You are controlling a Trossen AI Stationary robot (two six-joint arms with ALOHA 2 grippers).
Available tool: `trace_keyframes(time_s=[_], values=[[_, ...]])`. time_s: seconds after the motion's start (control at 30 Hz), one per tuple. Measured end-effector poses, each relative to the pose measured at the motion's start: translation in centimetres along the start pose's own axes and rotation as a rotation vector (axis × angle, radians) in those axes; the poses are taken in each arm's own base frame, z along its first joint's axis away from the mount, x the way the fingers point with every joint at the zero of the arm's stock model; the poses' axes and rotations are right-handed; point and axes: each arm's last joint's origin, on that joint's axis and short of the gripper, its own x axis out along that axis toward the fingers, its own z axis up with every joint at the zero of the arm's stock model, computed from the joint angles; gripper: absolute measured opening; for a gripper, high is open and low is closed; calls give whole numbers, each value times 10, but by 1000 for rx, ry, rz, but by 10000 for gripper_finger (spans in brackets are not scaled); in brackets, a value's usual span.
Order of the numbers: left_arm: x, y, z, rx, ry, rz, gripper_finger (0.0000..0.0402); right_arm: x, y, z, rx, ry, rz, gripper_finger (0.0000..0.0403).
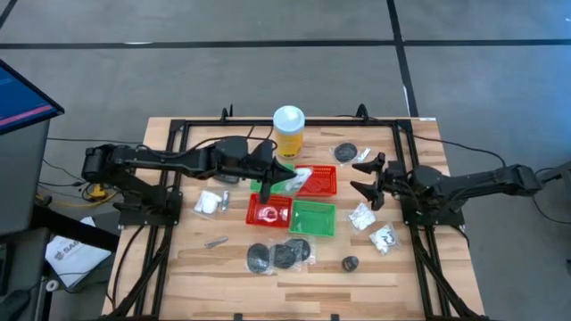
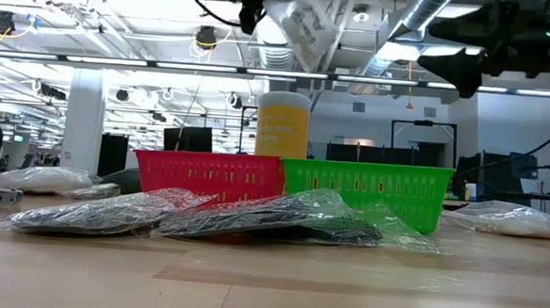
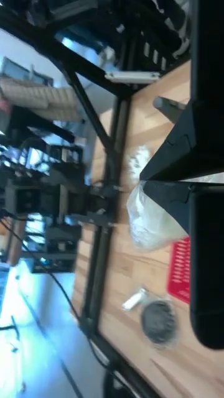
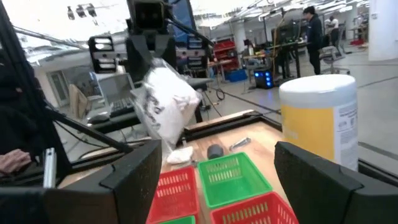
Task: Pick & Place Travel size toiletries
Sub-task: Put the cotton pack into the right red bin
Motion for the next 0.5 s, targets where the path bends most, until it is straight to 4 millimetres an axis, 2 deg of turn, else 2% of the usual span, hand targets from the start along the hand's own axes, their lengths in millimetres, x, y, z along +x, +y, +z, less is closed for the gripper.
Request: trace_keyframes(time_s=[0.2, 0.5], values=[[0, 0, 3, 3, -28, -6, 0, 26, 5, 9, -59, 72, -9, 296], [0, -1, 4, 12, -40, -8, 0, 70, 7, 18, -84, 88, 74, 287]])
